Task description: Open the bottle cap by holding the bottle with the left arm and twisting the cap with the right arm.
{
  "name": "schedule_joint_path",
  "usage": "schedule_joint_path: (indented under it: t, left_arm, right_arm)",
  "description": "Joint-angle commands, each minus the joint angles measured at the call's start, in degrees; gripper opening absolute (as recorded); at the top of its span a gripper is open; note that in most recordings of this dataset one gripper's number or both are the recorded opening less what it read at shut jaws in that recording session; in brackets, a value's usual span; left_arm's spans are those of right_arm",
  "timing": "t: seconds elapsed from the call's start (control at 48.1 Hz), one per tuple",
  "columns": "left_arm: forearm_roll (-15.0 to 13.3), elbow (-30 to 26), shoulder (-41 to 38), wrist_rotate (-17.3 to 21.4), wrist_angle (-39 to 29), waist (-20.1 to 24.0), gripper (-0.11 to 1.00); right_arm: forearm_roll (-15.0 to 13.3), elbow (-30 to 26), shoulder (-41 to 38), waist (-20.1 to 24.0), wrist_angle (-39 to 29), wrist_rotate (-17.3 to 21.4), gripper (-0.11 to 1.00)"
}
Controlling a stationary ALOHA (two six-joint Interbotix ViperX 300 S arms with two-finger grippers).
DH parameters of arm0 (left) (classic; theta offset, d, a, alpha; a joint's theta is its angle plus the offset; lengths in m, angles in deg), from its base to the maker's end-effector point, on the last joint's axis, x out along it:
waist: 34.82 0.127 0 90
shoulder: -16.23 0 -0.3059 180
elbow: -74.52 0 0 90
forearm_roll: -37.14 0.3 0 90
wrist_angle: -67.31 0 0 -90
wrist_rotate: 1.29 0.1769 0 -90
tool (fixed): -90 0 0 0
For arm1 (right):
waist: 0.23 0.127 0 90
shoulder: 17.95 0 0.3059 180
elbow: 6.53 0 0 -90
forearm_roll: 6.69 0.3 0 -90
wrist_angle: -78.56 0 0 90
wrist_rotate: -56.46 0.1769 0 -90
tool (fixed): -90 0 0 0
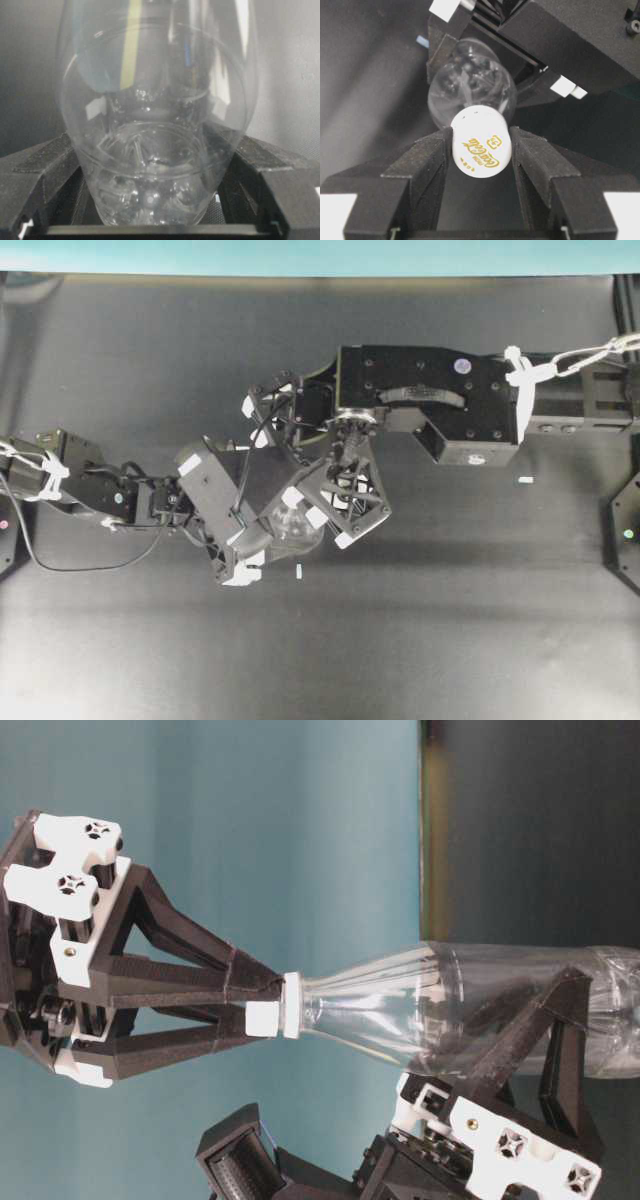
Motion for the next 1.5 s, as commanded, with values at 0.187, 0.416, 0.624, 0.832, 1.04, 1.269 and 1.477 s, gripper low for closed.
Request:
schedule_joint_path:
  t: [0.187, 0.416, 0.624, 0.832, 1.04, 1.269, 1.477]
  left_arm:
    - [0.26, -0.26, 0.26, 0.00, -0.09, -0.18, 0.79]
    - [0.18, -0.18, 0.26, -0.18, -0.79, -0.26, 0.79]
    - [0.18, 0.00, 0.35, -0.53, -0.79, -0.26, 0.79]
    - [0.18, 0.09, 0.35, -0.70, -0.79, -0.79, 0.79]
    - [0.18, 0.09, 0.35, -0.70, -0.88, -0.79, 0.79]
    - [0.18, 0.09, 0.35, -0.70, -0.79, -0.88, 0.79]
    - [0.18, 0.00, 0.35, -0.70, -0.88, -0.88, 0.79]
  right_arm:
    - [-0.26, -0.44, 1.32, 0.62, 3.69, 4.22, 0.78]
    - [-0.70, -2.37, 3.60, 1.58, 3.60, 13.36, 0.82]
    - [-0.35, -10.11, 3.25, 2.90, -1.41, 40.61, 0.82]
    - [-0.35, -19.95, -1.67, 2.11, -9.49, 68.64, 0.81]
    - [-0.35, -21.97, -6.68, 3.43, -13.01, 75.32, 0.80]
    - [-0.44, -19.86, -8.17, 3.87, -13.01, 77.26, 0.80]
    - [-0.97, -14.59, -6.68, 3.52, -11.78, 77.34, 0.80]
